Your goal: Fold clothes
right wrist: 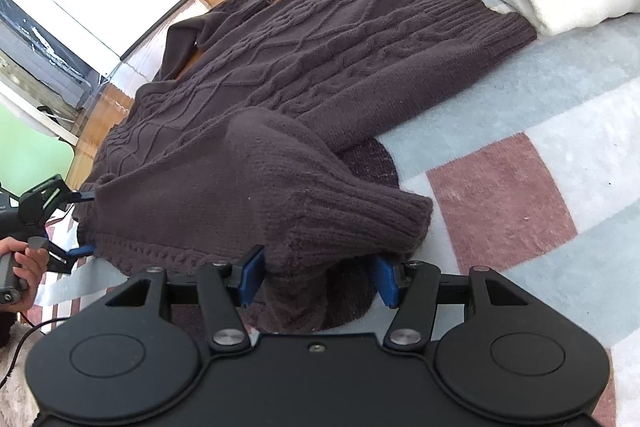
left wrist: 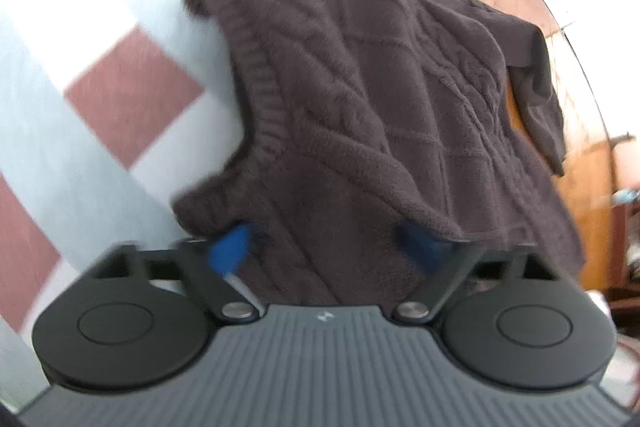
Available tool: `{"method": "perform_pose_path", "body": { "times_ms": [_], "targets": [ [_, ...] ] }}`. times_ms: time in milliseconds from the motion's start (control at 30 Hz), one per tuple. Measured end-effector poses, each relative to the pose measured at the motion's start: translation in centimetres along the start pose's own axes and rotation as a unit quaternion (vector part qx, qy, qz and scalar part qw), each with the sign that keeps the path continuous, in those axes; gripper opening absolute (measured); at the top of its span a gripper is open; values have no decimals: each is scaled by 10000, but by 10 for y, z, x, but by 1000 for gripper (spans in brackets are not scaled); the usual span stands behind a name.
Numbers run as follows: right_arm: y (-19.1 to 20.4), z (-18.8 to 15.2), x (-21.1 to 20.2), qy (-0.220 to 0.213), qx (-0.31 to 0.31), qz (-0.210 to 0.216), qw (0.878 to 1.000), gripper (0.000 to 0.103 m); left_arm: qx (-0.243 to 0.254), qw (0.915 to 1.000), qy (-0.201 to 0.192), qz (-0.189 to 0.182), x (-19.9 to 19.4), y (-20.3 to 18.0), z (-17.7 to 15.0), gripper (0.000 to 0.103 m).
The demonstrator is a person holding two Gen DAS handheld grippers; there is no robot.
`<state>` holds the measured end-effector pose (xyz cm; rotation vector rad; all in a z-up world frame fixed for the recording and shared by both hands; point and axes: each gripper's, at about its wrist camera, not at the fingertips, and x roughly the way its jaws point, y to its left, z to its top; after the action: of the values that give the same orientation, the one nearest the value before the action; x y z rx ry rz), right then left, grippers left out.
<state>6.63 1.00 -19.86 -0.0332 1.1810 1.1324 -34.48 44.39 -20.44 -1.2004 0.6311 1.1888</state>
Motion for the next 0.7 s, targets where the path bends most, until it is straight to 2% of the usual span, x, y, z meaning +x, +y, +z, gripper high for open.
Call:
{"method": "perform_pose_path", "body": {
  "times_ms": [33,100,167,233,267,300,333,400,433,467,500,533,567,600,633,700],
  "targets": [
    [1,0,1,-15,-25,5,10000,62,136,9997,-209,84,-9,-1,1,5],
    [4,-1,4,-79,-141,76,9998,74,424,9962,-716,271,-34,-3,4,5],
    [14,2,4,-53,-373,185,9991,74,712,9889,-1221,457,-58,-4,7,4],
    [24,7,4,12,-639,300,9975,28,996,9779,-1722,641,-83,-6,11,4],
    [30,9,-1,22,-710,493,9963,18,1137,9710,-1970,732,-95,-6,12,0],
    [34,11,-11,3,-702,857,9939,18,1277,9632,-2216,823,-107,-7,14,0],
    [40,12,-21,-4,-742,1173,9903,18,1384,9552,-2344,1160,-114,-2,16,0],
    [54,6,-34,157,-1114,1290,9852,18,1568,9342,-2512,1989,-124,13,22,0],
    [60,1,-37,276,-1352,1170,9835,18,1332,9475,-2234,1858,-120,28,27,0],
    [64,-4,-33,477,-1599,842,9824,18,984,9659,-1830,1544,-112,46,31,0],
    [66,-9,-24,764,-1822,411,9794,18,586,9814,-1400,1179,-101,62,35,0],
    [66,-14,-13,1026,-1989,-78,9746,19,169,9921,-956,793,-89,77,38,0],
    [63,-17,-2,1201,-2011,-488,9709,24,-16,9949,-781,642,-83,82,40,0],
    [59,-19,5,1246,-1887,-576,9724,26,-124,9959,-695,567,-79,85,42,0],
    [55,-17,6,1161,-1680,-469,9778,29,-50,9956,-721,592,-79,81,42,3],
    [47,-11,0,937,-1177,-244,9883,33,218,9937,-848,704,-81,70,41,16]
  ]
}}
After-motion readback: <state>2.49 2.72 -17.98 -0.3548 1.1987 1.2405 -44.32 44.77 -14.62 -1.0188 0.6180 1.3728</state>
